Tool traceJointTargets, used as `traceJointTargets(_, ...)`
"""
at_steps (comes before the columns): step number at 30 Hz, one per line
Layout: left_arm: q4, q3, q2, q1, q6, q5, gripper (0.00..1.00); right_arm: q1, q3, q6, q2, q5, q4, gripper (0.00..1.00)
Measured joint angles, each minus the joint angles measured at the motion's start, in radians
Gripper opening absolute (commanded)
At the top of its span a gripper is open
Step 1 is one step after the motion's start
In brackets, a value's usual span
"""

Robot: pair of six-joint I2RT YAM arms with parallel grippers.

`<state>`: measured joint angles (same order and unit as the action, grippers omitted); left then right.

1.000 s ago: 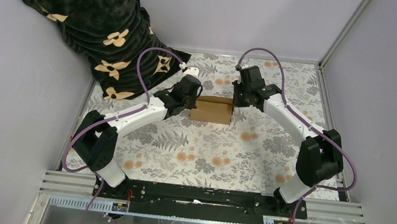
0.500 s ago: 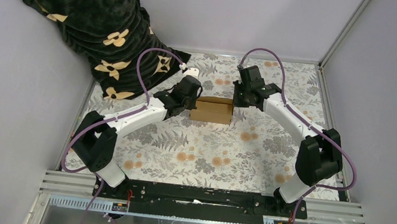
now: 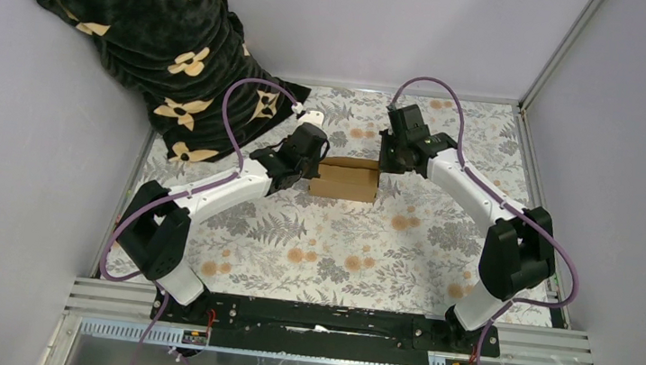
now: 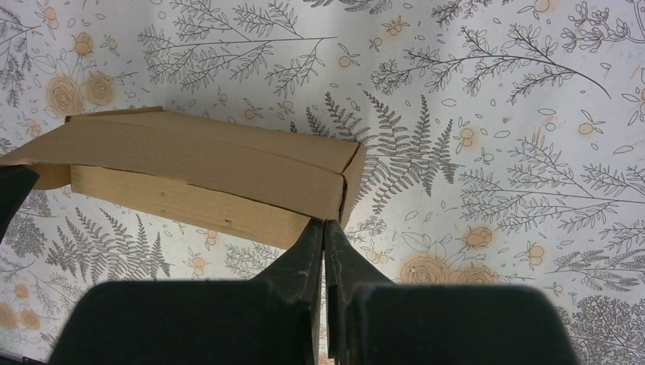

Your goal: Fold the paper box

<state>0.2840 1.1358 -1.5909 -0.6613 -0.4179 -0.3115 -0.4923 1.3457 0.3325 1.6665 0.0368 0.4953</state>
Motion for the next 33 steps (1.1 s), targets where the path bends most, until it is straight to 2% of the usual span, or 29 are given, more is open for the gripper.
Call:
traceJointTargets(10, -0.001, -0.006, 0.005, 0.000, 0.000, 0.001, 0.04, 0.000, 0.012, 0.005, 0.012, 0.002, 0.010, 0.00)
traceJointTargets(24, -0.047, -0.056, 0.024, -0.008, -0.018, 0.008, 0.03, -0.009, -0.144, 0.005, -0.061, 0.016, -0.141, 0.00)
traceJointTargets(33, -0.103, -0.111, 0.044, -0.022, -0.024, -0.007, 0.02, -0.019, -0.176, -0.003, -0.076, 0.037, -0.178, 0.00)
